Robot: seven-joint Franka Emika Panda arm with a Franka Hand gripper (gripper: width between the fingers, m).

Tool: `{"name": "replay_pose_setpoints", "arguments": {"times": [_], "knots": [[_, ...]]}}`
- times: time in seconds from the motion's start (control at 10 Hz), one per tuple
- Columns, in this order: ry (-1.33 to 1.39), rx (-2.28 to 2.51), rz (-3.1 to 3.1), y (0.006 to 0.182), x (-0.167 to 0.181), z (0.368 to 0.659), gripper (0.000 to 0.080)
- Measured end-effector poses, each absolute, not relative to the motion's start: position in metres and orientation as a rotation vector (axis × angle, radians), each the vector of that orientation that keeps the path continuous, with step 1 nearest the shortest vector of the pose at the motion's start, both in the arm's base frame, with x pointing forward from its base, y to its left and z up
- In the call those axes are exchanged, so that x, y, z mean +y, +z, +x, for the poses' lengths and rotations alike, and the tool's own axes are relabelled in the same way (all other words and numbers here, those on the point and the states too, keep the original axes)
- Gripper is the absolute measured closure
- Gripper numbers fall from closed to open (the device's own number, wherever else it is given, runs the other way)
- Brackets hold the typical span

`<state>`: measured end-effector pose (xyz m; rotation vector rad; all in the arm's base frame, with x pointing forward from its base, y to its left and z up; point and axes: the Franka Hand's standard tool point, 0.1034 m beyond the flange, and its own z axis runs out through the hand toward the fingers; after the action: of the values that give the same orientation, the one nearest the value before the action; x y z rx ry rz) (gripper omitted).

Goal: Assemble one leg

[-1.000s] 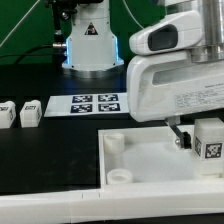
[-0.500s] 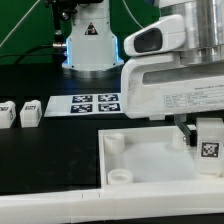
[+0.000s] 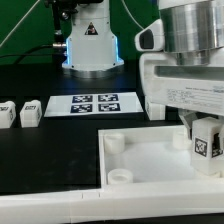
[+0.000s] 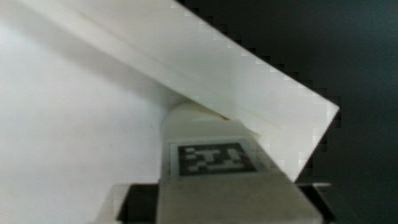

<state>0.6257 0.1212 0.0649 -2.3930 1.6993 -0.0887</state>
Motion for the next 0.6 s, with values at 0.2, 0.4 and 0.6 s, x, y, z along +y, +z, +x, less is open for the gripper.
{"name": "replay_pose_setpoints", "arguments": {"times": [0.2, 0.4, 0.6], "knots": [[-0.012, 2.001, -2.102, 0.0646, 0.1218, 0.6262, 0.05], [0.001, 2.045, -2.051, 0.0645, 0.1219, 0.6261, 0.0496], [-0.005, 2.007, -2.087, 0.0645, 0.122, 0.6261, 0.0291]]}}
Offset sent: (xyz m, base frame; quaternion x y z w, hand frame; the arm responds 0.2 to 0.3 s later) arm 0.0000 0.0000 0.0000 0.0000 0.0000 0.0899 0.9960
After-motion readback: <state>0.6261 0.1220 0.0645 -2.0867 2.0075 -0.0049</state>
